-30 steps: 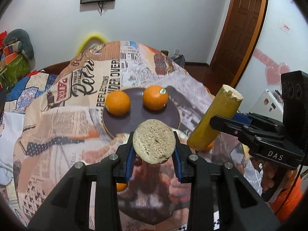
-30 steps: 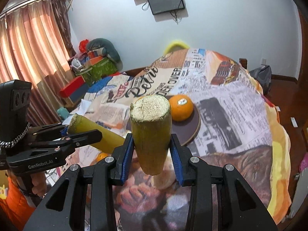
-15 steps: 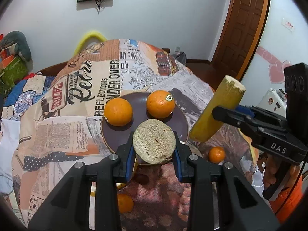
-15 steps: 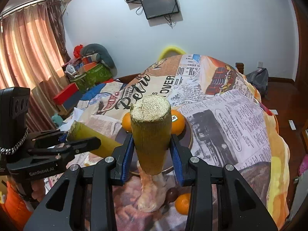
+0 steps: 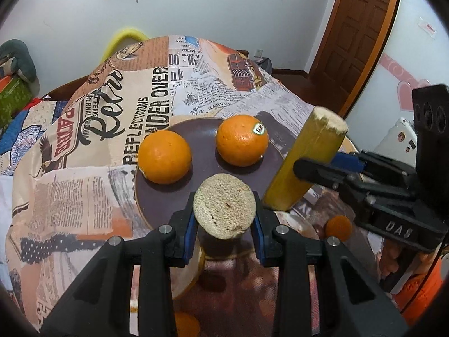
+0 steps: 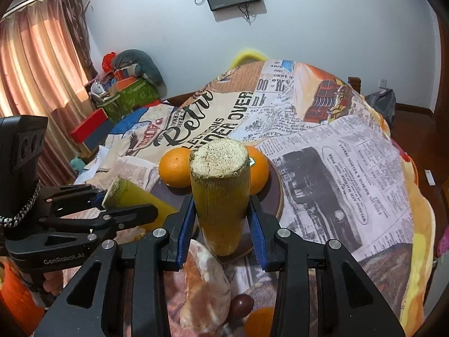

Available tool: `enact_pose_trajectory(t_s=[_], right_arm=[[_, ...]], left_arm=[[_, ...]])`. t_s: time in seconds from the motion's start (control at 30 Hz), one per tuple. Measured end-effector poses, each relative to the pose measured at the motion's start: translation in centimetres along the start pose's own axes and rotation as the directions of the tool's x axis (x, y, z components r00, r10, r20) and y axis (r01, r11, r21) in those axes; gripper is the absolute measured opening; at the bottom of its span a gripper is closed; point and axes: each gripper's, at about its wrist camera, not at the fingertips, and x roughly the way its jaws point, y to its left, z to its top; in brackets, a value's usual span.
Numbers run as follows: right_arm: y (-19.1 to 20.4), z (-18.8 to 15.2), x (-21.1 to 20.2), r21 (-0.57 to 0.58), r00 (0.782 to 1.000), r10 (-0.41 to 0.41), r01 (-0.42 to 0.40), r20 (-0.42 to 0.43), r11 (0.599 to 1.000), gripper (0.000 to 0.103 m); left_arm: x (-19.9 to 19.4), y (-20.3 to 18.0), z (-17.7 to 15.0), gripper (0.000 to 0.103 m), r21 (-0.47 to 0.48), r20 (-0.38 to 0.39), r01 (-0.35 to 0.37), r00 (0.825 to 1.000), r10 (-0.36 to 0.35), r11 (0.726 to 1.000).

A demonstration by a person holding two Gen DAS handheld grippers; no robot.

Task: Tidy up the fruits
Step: 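Carry both yellow fruits upright to the plate between the oranges, then lay both yellow fruits on the plate and open both tools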

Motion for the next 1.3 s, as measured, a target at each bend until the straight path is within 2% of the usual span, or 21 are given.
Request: enact_pose_trajectory(t_s=[0.2, 0.37, 0.73, 0.83, 0.9, 1.3], right_arm=[[0.3, -0.2, 1.8, -0.019, 1.0, 0.009, -0.01, -0.03, 1.0, 0.034], [0.3, 0.4, 2.3, -0.028, 1.0, 0.014, -0.014, -0.023, 1.0, 0.034], [0.8, 1.5, 3.9, -0.061, 0.999, 0.012, -0.014, -0.03, 0.998, 0.034], [0.9, 1.6, 4.2, -0.066, 0.999, 0.011, -0.013, -0.031, 0.998, 0.034], [0.9, 1.6, 4.3, -0.065, 0.999, 0.012, -0.014, -0.031, 0.998, 0.034], [1.7, 1.7, 4.8, -0.085, 0.998, 0.015, -0.02, -0.056, 0.996, 0.035]], left_arm=[[1.1, 0.6, 1.6, 0.034, -0.008, 0.009, 0.014, 1.0, -0.014, 1.0], [1.9, 1.1, 2.9, 0.035, -0.018, 0.012, 0.014, 1.0, -0.014, 1.0], [2.9, 2.5, 4.2, 0.038, -0.039, 0.012, -0.017, 1.0, 0.017, 0.999], [3.1, 2.4, 4.4, 0.045, -0.011, 0.007, -0.048, 0.999, 0.048, 0.999], [3.0, 2.5, 4.6, 0.055, -0.005, 0.016, -0.054, 0.998, 0.054, 0.999], [0.7, 3.7, 4.5, 0.056, -0.037, 0.067, -0.083, 0.994, 0.086, 0.996]])
